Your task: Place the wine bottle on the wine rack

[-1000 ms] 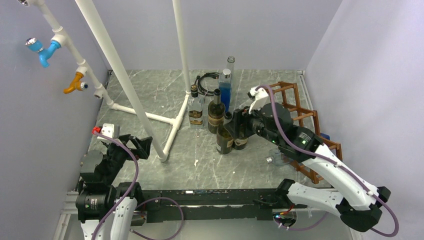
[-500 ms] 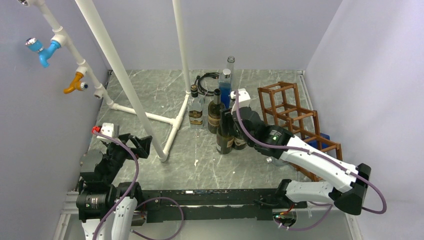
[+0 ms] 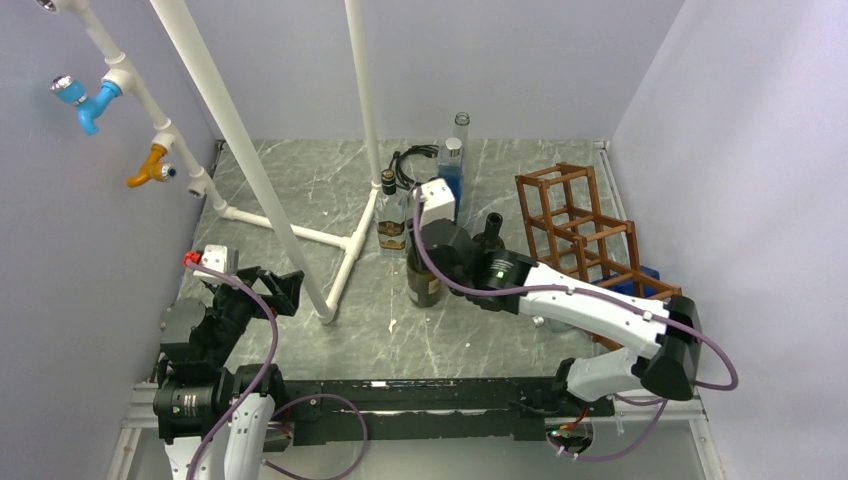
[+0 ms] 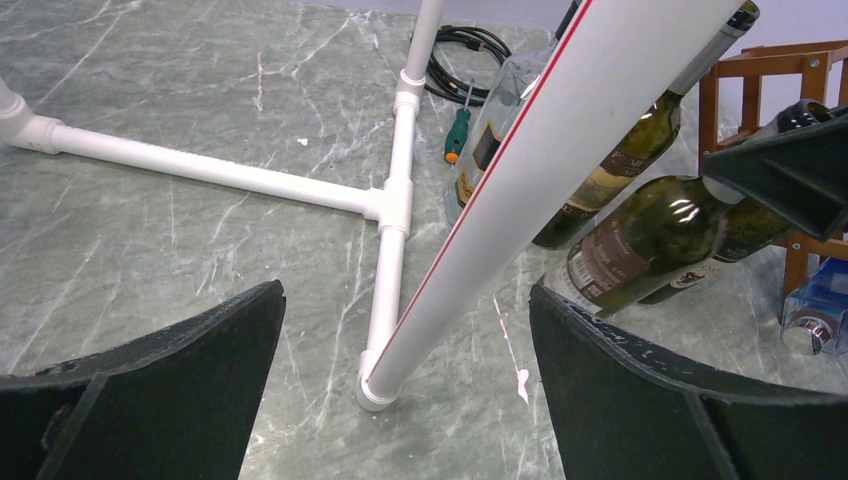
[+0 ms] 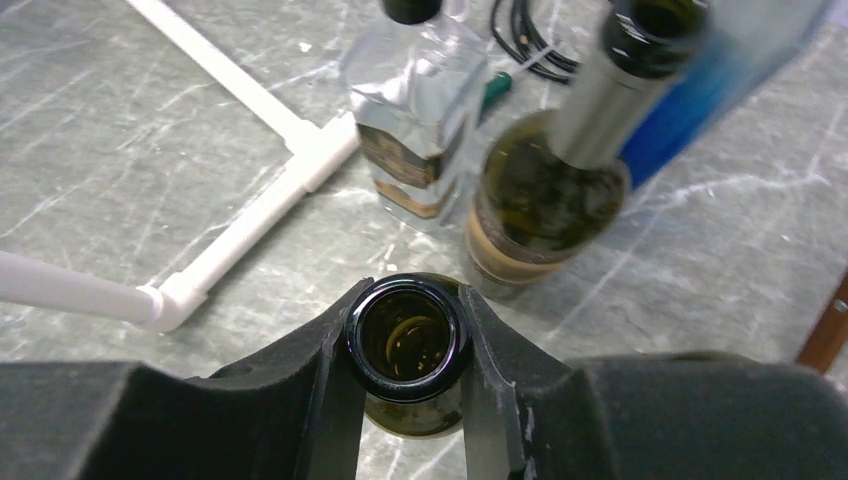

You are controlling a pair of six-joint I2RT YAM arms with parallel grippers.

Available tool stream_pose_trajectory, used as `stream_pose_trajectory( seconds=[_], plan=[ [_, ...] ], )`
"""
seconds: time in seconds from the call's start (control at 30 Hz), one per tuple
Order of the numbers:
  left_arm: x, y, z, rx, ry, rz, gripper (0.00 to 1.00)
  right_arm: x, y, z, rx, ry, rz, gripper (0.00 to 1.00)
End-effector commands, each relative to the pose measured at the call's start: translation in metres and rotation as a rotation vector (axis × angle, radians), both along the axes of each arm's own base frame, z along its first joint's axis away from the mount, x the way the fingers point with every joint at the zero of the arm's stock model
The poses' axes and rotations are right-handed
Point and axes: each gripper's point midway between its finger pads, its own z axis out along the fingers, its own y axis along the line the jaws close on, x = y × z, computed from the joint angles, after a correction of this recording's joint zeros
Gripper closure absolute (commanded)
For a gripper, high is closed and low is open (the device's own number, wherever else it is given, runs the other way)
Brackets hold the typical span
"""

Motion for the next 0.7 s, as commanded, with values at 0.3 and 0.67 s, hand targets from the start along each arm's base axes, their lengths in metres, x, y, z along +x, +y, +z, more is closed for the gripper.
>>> stream_pose_trajectory(
  seconds=[0.3, 0.67],
  plan=[
    [0.003, 0.0, 0.007, -0.004, -0.031, 0.003, 0.04, 0.037, 0.092, 0.038, 0.057, -0.14, 0.059, 1.0],
    [0.004, 0.0, 0.006, -0.004, -0.023, 0.0, 0.04, 0.047, 0.112, 0.04, 0.067, -0.166, 0.066, 0.95]
  ],
)
